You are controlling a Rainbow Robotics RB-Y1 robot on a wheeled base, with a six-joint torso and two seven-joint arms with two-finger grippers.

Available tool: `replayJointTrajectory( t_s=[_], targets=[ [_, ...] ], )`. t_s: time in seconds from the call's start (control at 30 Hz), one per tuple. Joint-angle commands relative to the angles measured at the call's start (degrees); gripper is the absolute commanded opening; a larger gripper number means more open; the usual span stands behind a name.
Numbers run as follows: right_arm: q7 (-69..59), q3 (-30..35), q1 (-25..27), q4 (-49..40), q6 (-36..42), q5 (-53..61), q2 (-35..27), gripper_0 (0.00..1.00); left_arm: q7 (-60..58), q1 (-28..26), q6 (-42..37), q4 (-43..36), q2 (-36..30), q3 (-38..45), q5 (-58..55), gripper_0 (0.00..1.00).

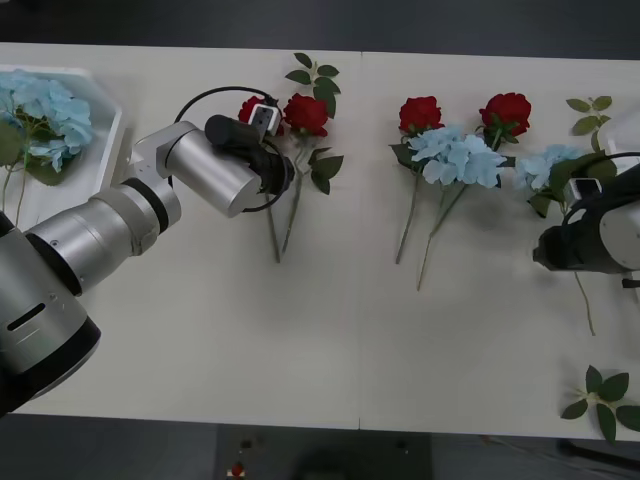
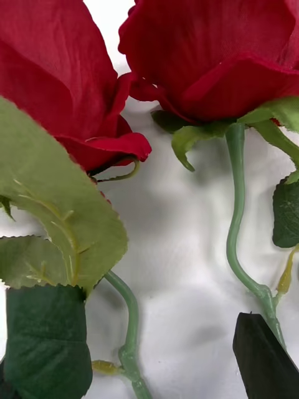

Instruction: Put the red flowers into the right box and the blue flowers into the left box

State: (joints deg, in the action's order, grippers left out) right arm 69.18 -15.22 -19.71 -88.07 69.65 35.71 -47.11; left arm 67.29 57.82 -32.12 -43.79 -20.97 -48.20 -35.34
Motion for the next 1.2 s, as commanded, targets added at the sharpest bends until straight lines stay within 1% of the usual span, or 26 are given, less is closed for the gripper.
replayJointTrajectory(
  t_s=[0.03, 0.07, 0.1, 0.13, 0.3, 0.5, 0.77, 0.87, 0.93, 0.97, 1.0, 1.03, 1.07, 1.1, 1.2],
  targets=[
    [0.95, 3.27, -0.41, -2.72, 2.33, 2.96, -2.11, 0.90, -2.08, 1.16, 0.48, 0.46, -0.30, 0.83, 3.52, 0.34],
    [1.04, 3.97, -0.41, -3.43, 3.21, 4.02, -2.46, 0.90, -1.90, 1.16, 0.48, 1.07, -0.21, 0.83, 4.05, 0.14],
    [1.13, 5.29, -0.41, -4.66, 4.71, 5.43, -2.90, 0.90, -1.90, 1.16, 0.56, 1.86, -0.21, 0.83, 4.14, 0.01],
    [1.13, 6.00, -0.41, -5.36, 5.59, 6.13, -3.16, 0.89, -1.81, 1.16, 0.56, 2.13, -0.30, 0.83, 4.22, 0.01],
    [1.31, 14.35, -0.41, -11.51, 14.81, 12.19, -3.96, 0.90, -1.37, 1.16, 0.56, 2.57, 0.05, 0.83, 4.49, 0.00],
    [1.74, 20.41, -0.41, -15.56, 22.11, 16.06, -3.96, 0.89, -1.37, 1.16, 0.48, 2.57, 0.32, 0.74, 4.66, 0.00],
    [1.66, 21.82, -0.32, -21.09, 27.29, 16.94, -4.57, 0.89, -1.11, 0.98, 0.48, 2.66, 0.40, 0.65, 4.84, 0.00],
    [1.48, 22.87, -0.41, -23.99, 29.05, 19.05, -5.10, 0.90, -1.11, 0.98, 0.56, 2.66, 0.49, 0.04, 5.02, 0.01],
    [1.31, 23.75, -0.41, -25.93, 29.76, 21.51, -6.15, 0.90, -1.11, 0.98, 0.48, 2.66, 0.49, -0.14, 5.10, 0.13],
    [1.13, 24.10, -0.41, -27.16, 30.02, 23.71, -7.21, 0.90, -1.11, 0.90, 0.21, 2.74, 0.49, -0.05, 5.10, 0.34],
    [0.95, 24.63, -0.32, -28.04, 30.02, 26.17, -8.53, 0.89, -1.02, 0.72, -0.05, 2.74, 0.40, -0.05, 5.37, 0.53],
    [0.95, 24.89, -0.41, -28.39, 30.02, 27.22, -8.97, 0.89, -1.02, 0.72, -0.05, 2.83, 0.40, -0.05, 5.54, 0.60],
    [0.78, 25.60, -0.41, -28.92, 30.02, 29.77, -10.02, 0.90, -0.93, 0.46, -0.14, 3.01, 0.49, -0.23, 5.54, 0.71],
    [0.78, 26.30, -0.41, -29.36, 29.76, 31.97, -10.72, 0.90, -1.11, 0.37, -0.14, 3.01, 0.49, -0.40, 5.81, 0.74],
    [0.69, 27.79, -0.41, -29.62, 27.29, 37.68, -13.01, 0.90, -1.20, 0.10, -0.14, 3.36, 0.40, -0.40, 5.98, 0.75]
  ],
)
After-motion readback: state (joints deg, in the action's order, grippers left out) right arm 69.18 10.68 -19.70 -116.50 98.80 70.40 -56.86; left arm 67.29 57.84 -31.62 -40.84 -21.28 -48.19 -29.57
